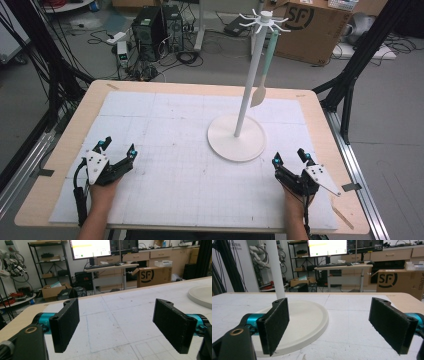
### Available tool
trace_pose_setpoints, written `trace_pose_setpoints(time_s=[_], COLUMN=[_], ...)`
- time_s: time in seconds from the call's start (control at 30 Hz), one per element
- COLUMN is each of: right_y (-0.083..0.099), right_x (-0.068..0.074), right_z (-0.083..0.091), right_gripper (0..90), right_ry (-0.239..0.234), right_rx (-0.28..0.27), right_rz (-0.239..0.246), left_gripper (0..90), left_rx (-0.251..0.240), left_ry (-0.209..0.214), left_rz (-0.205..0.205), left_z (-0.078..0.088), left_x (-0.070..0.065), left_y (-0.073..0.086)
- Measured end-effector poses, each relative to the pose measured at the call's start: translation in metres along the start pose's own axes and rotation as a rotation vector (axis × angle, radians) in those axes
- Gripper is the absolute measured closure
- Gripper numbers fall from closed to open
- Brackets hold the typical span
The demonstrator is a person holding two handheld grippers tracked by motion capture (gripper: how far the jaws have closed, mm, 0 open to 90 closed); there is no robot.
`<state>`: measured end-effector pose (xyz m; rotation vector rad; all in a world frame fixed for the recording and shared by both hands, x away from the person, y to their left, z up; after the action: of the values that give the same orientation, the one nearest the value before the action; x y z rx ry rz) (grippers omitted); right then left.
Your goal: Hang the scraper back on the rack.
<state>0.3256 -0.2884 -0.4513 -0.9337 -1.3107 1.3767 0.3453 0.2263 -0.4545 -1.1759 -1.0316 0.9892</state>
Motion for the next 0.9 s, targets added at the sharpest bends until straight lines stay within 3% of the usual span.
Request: trace_pose_setpoints(time_s=[0.43, 0.77, 0.9], right_y=[-0.0009, -0.0011, -0.0011], right_x=[-0.0009, -0.0022, -0.0022], right_z=[0.0024, 0.0028, 0.0026], right_gripper=[16.0, 16.0, 16.0], right_ry=[0.009, 0.019, 0.018], right_rx=[-0.023, -0.033, -0.033], right_rz=[-0.015, -0.019, -0.026], left_gripper=[21.7, 21.2, 21.2], left_rx=[0.000, -0.025, -0.025], left_ry=[0.000, 0.006, 0.004], left_rz=[-0.004, -0.053, -0.037], left_z=[0.0003, 0.0028, 0.0029], left_x=[-0.0007, -0.0056, -0.0040], left_y=[0.0001, -0.0010, -0.0009])
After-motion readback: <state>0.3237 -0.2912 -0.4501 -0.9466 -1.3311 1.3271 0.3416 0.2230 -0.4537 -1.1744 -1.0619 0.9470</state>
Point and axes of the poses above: each handheld gripper's, and its own axes: z roughly backward along the jaws, y roughly out of its underside, x roughly to its left, the point moved 7 cm from there along -z, roughly forward along the jaws, and after that the axes turned 5 degrees about x, right-handed, at the moved point
